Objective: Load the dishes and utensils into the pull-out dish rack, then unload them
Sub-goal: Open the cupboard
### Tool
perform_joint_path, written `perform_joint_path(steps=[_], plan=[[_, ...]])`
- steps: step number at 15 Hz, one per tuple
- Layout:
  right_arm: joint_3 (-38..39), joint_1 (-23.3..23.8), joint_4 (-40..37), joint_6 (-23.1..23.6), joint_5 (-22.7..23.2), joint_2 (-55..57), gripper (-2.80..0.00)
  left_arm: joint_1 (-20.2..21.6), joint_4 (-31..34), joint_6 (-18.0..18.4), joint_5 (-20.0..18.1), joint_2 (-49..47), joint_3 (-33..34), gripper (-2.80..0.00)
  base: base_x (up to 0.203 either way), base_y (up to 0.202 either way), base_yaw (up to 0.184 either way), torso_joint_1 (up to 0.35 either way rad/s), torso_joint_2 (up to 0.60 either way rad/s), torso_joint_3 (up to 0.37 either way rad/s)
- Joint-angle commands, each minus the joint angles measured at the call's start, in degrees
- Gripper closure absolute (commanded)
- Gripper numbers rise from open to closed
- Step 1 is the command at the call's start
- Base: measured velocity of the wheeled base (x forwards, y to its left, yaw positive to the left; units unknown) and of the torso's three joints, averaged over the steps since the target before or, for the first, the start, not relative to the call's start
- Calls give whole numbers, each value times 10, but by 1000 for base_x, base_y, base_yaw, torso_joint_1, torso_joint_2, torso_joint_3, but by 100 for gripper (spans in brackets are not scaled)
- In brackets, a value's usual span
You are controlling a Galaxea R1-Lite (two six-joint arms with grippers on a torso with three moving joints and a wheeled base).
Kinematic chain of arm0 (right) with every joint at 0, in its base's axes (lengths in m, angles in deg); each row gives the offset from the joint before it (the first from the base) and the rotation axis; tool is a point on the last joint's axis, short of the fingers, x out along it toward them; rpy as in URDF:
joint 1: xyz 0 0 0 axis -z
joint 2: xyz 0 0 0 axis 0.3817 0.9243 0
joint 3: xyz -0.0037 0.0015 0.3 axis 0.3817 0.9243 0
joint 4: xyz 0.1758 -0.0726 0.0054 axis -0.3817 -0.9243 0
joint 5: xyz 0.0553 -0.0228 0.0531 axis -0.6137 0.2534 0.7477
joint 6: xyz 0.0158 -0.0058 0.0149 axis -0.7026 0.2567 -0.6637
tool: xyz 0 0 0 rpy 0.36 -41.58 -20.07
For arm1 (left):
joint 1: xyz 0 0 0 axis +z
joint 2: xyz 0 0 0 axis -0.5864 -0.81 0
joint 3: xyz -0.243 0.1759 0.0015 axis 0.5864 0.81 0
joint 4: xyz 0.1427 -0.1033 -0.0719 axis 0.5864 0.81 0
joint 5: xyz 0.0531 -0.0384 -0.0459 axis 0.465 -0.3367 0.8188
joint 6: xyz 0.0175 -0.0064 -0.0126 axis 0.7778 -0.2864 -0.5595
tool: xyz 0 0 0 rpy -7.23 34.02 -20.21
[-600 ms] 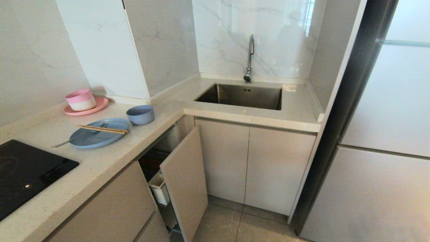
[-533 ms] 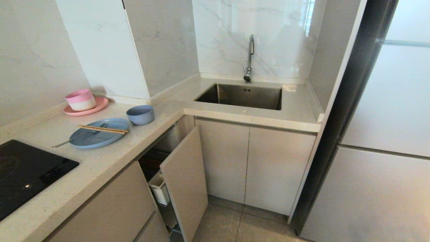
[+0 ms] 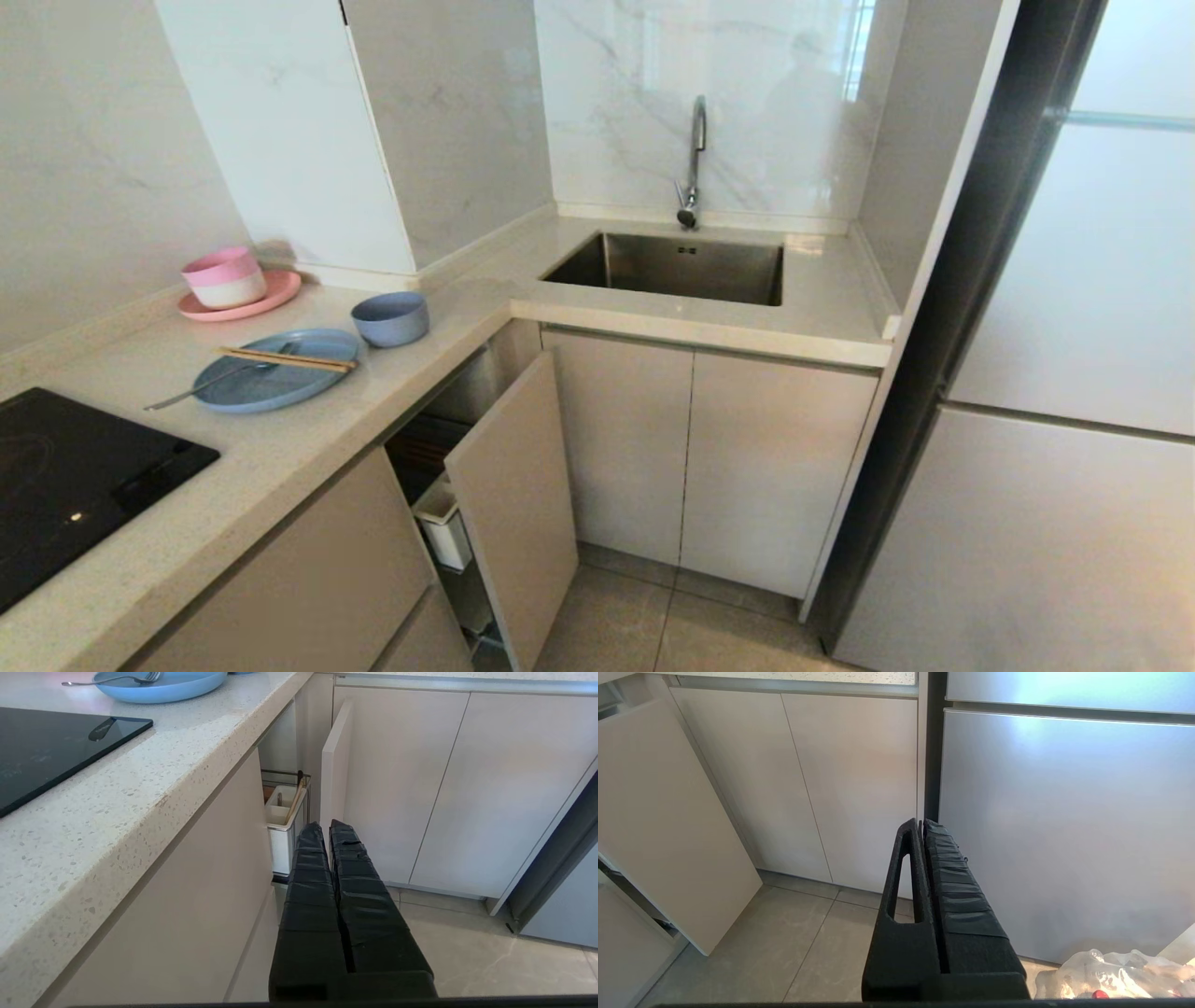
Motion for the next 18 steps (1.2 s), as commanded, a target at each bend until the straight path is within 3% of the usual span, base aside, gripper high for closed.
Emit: perform_joint_path(steps=[1, 3, 4, 7, 9, 13, 18], plan=[[0, 0, 0, 0, 0, 1, 0, 0, -1, 4, 0, 0, -1, 0, 0, 0, 0, 0, 0, 0], [0, 0, 0, 0, 0, 0, 0, 0, 12, 8, 0, -1, -28, 0, 0, 0, 0, 0, 0, 0], [0, 0, 0, 0, 0, 0, 0, 0, 42, 8, 2, -6, -73, 0, 0, 0, 0, 0, 0, 0], [0, 0, 0, 0, 0, 1, 0, 0, 175, 8, 5, -49, -278, 0, 0, 0, 0, 0, 0, 0], [0, 0, 0, 0, 0, 0, 0, 0, 217, 8, 3, -135, -414, 0, 0, 0, 0, 0, 0, 0], [0, 0, 0, 0, 0, 0, 0, 1, 216, 9, 2, -335, -635, 0, 0, 0, 0, 0, 0, 0], [0, 0, 0, 0, 0, 0, 0, -24, 193, 6, -3, -559, -760, 0, 0, 0, 0, 0, 0, 0]])
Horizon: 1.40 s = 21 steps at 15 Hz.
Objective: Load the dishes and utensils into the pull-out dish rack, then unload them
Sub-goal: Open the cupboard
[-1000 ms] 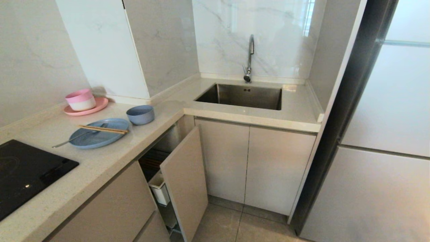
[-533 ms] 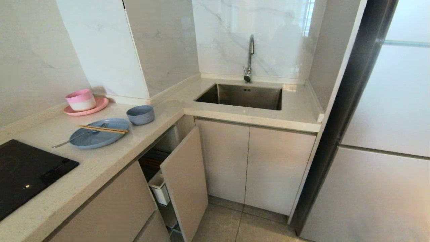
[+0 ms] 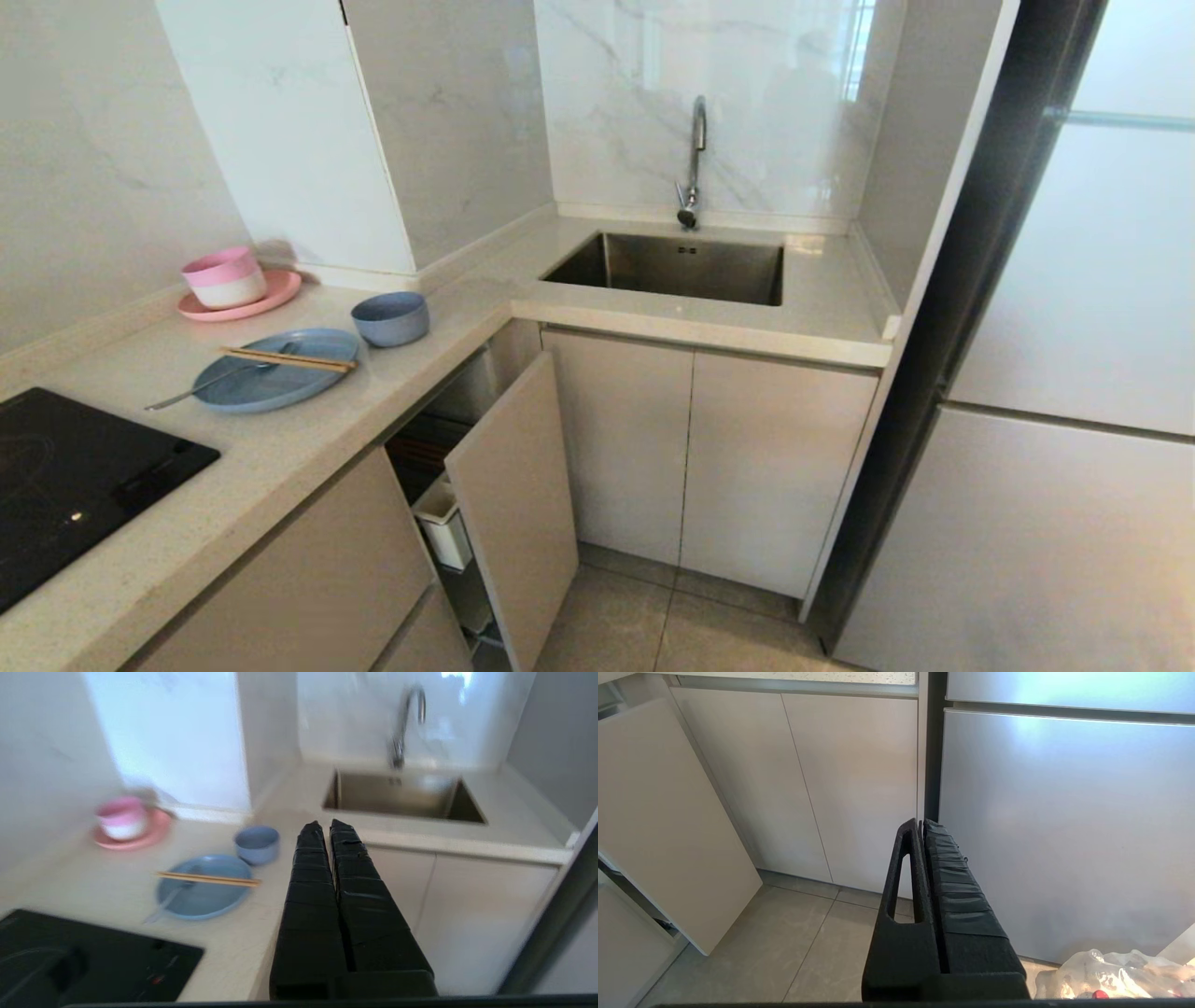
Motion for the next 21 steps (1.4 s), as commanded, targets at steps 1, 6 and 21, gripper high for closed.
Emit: perform_joint_path(steps=[1, 6, 21], plan=[[0, 0, 0, 0, 0, 0, 0, -14, 0, -1, 0, -124, -31, 0, 0, 0, 0, 0, 0, 0], [0, 0, 0, 0, 0, 1, 0, -66, -3, -5, 1, -351, -81, 0, 0, 0, 0, 0, 0, 0], [0, 0, 0, 0, 0, 1, 0, -71, -6, 4, 22, -650, -126, 0, 0, 0, 0, 0, 0, 0]])
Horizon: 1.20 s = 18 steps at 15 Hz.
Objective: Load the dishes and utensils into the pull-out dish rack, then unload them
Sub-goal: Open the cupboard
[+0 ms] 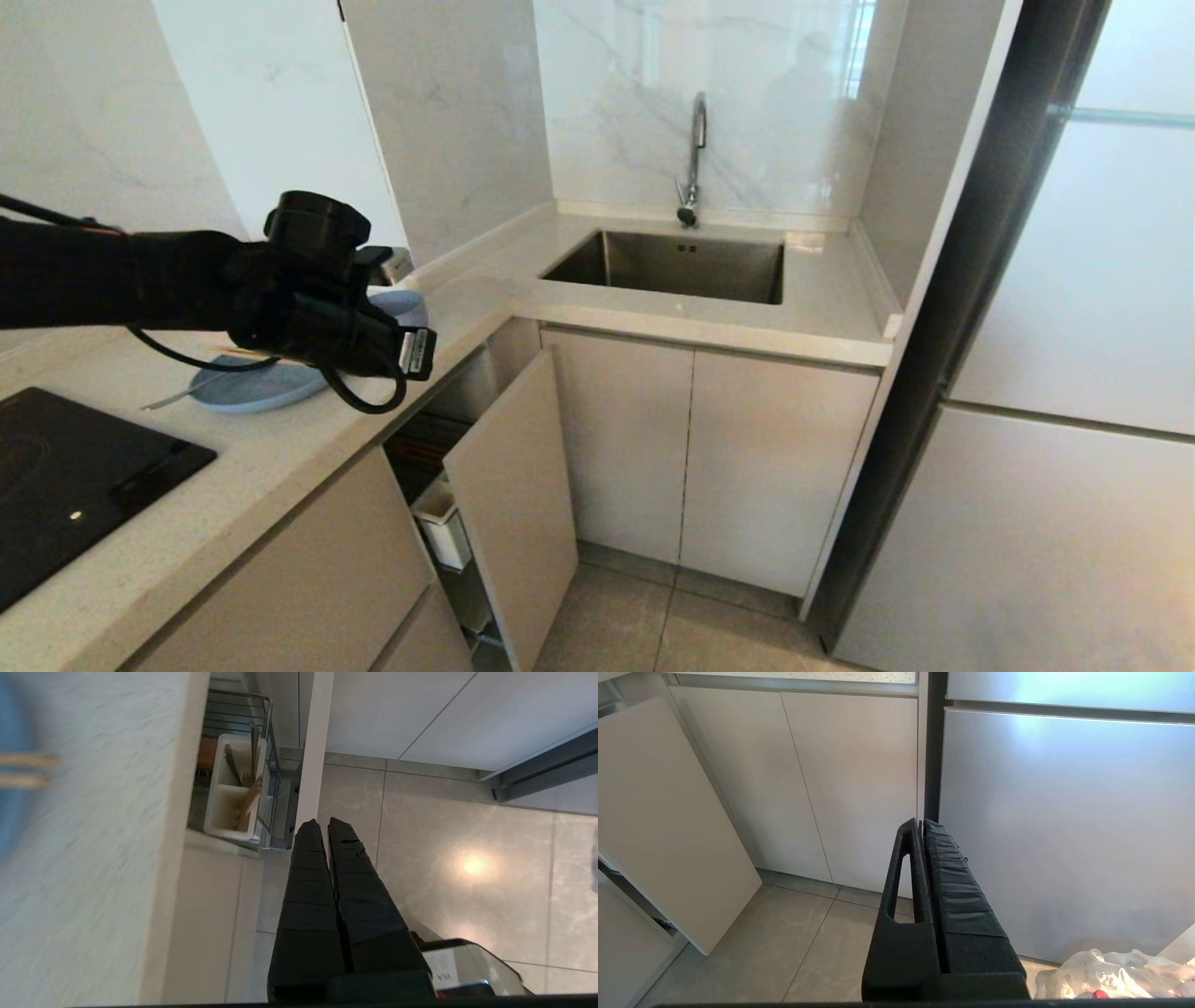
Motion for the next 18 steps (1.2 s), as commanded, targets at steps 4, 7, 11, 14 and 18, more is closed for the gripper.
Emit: perform_joint_path(steps=[4, 7, 11, 14, 18], plan=[[0, 0, 0, 0, 0, 1, 0, -2, -92, 8, 0, -100, 12, 0, 0, 0, 0, 0, 0, 0], [0, 0, 0, 0, 0, 0, 0, -2, -146, 10, -1, -150, 15, 0, 0, 0, 0, 0, 0, 0], [0, 0, 0, 0, 0, 1, 0, 0, -173, 11, 0, -175, 7, 0, 0, 0, 0, 0, 0, 0], [0, 0, 0, 0, 0, 0, 0, -1, -173, 18, 0, -183, 7, 0, 0, 0, 0, 0, 0, 0], [0, 0, 0, 0, 0, 1, 0, -2, -186, 25, 0, -192, 7, -280, 0, 0, 0, 0, 0, 0]])
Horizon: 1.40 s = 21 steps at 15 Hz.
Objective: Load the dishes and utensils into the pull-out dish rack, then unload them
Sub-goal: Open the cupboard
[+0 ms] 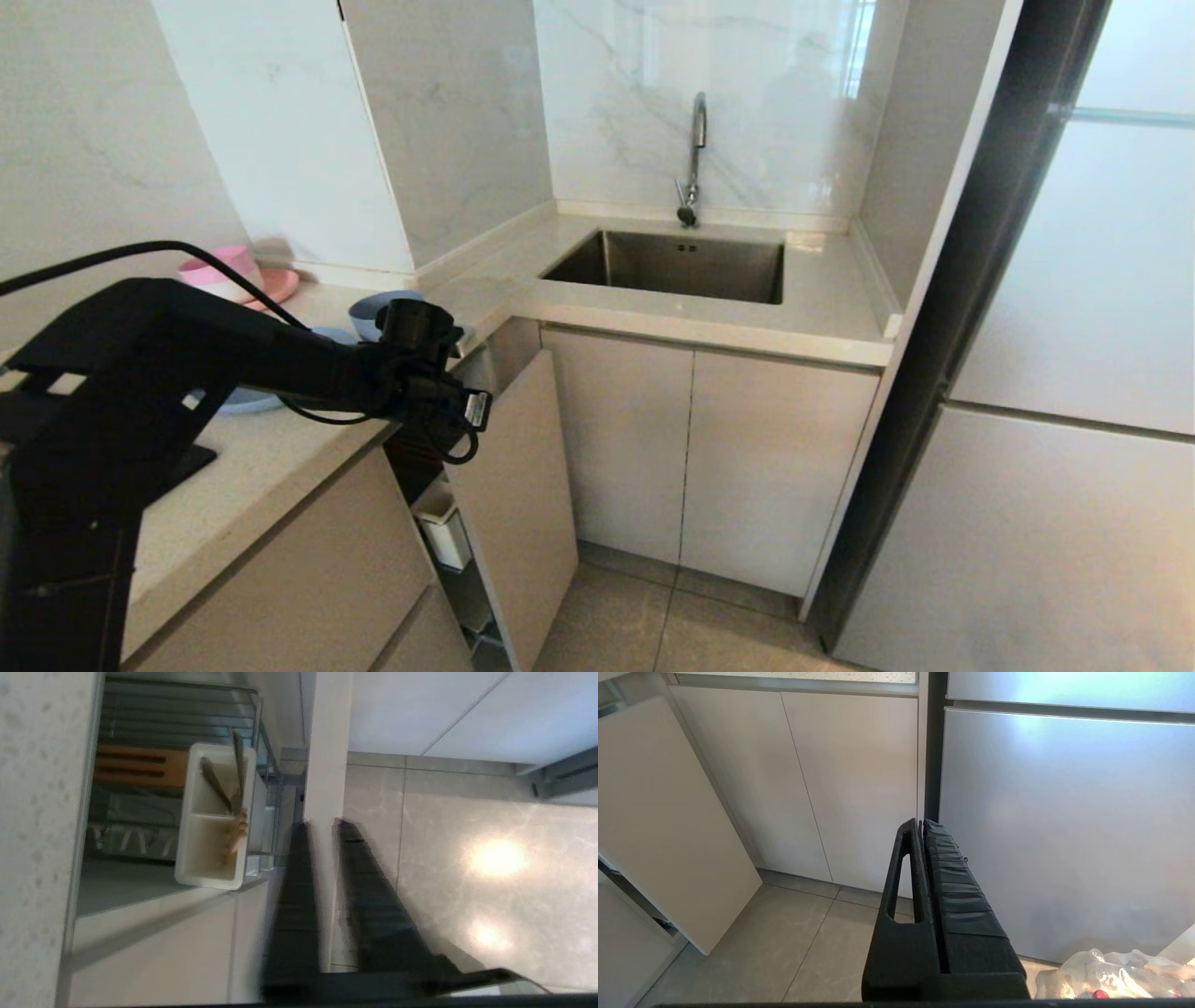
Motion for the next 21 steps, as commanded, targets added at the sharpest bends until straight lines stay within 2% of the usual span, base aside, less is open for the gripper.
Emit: perform_joint_path(steps=[1, 7, 10, 21], plan=[[0, 0, 0, 0, 0, 1, 0, 0, -4, 2, 0, -1, 0, -280, 0, 0, 0, 0, 0, 0], [0, 0, 0, 0, 0, 1, 0, 0, -7, 1, 0, -14, -6, -280, 0, 0, 0, 0, 0, 0], [0, 0, 0, 0, 0, 0, 0, -1, -44, 1, -1, -32, -3, -280, 0, 0, 0, 0, 0, 0], [0, 0, 0, 0, 0, 1, 0, -39, -43, -3, -2, -58, 7, -280, 0, 0, 0, 0, 0, 0]])
